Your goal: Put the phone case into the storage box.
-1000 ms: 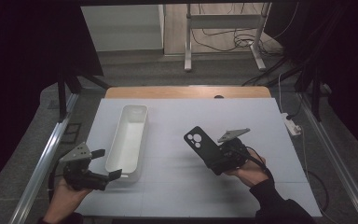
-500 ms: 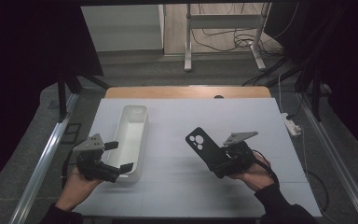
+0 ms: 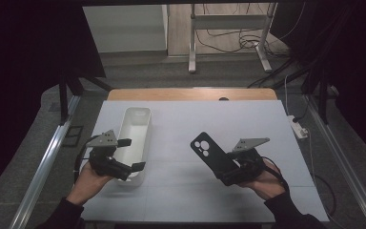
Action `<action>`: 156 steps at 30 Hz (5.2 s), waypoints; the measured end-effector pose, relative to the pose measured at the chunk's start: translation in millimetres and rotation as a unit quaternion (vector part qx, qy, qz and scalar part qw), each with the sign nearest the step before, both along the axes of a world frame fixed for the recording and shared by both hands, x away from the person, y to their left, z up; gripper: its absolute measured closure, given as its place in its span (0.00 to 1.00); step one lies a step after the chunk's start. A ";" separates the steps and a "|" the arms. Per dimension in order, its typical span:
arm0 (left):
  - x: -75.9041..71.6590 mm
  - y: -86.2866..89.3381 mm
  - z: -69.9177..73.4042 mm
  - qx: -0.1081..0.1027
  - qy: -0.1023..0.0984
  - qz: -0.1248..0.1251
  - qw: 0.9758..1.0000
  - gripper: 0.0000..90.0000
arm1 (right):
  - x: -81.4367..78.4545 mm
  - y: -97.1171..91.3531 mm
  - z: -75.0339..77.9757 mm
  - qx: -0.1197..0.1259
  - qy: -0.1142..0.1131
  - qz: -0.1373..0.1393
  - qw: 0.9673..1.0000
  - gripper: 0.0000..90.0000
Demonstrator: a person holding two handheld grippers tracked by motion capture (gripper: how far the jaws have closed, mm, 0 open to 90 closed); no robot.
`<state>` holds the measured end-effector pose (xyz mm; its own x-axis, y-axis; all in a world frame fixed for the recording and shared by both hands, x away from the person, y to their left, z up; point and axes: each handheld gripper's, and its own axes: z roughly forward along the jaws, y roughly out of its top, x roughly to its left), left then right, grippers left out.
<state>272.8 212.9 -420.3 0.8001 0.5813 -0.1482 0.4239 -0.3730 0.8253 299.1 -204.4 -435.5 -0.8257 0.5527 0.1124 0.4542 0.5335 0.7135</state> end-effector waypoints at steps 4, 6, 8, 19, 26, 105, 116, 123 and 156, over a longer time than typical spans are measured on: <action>4.1 -6.1 1.4 0.003 -0.005 -0.013 1.000 0.00 | -2.5 -1.1 1.2 0.005 -0.001 0.006 1.000 0.16; 6.4 -10.0 2.5 0.005 -0.007 -0.017 1.000 0.00 | -3.6 -1.4 1.6 0.006 -0.002 0.008 1.000 0.16; 9.3 -14.3 3.5 0.002 -0.009 -0.023 1.000 0.00 | -4.3 -1.3 2.0 0.008 -0.003 0.012 1.000 0.16; 22.5 -32.7 8.1 0.000 -0.017 -0.048 0.999 0.00 | -7.2 3.6 3.4 0.017 -0.006 0.027 0.999 0.16; 31.2 -46.1 8.9 -0.002 -0.018 -0.068 0.997 0.00 | -9.4 10.3 3.8 0.024 -0.005 0.046 0.999 0.16; 12.4 -76.0 -0.9 -0.076 0.003 -0.272 0.959 0.16 | -25.6 50.3 -0.4 0.072 -0.019 0.242 0.968 0.15; 12.4 -76.4 4.9 -0.070 0.008 -0.248 0.966 0.17 | -24.5 52.1 0.0 0.067 -0.042 0.226 0.971 0.12; 13.6 -75.0 7.1 -0.055 0.009 -0.222 0.973 0.17 | -22.8 54.2 -2.2 0.035 -0.050 0.187 0.980 0.04; 20.5 -69.9 21.9 -0.010 0.017 -0.061 0.998 0.16 | -17.7 50.8 -6.8 0.017 -0.046 0.062 0.997 0.00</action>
